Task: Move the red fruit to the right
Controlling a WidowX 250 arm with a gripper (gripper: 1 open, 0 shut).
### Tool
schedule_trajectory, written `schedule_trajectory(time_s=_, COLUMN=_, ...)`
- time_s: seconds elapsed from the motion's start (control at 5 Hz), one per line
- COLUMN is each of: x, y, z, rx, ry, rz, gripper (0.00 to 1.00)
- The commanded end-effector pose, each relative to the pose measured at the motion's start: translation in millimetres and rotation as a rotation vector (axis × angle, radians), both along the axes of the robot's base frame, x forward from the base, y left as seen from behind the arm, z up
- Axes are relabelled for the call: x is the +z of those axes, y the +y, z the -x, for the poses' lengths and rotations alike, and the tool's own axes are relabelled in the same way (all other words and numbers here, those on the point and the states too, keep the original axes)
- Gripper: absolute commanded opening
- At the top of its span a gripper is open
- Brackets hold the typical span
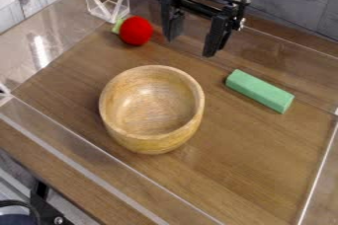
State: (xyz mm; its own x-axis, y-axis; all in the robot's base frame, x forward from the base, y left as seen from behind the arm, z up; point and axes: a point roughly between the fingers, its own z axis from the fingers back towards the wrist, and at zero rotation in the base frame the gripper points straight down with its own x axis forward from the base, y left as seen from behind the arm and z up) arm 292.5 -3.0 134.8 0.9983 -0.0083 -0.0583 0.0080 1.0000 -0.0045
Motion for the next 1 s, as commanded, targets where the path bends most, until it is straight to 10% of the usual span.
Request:
schedule_trajectory(time_s=0.0, x=-9.3, y=-8, z=1.0, rx=0.043, ry=0.002, rz=0.027, gripper=0.0)
schedule_trajectory(time_s=0.2, x=-16.7, y=-24, z=7.3, rx=0.078, ry=0.0, rz=0.054, gripper=1.0)
schedule_trajectory(time_s=0.8, x=8.6, y=-46, z=8.0, rx=-0.013, ry=-0.145, rz=0.043, gripper=1.0)
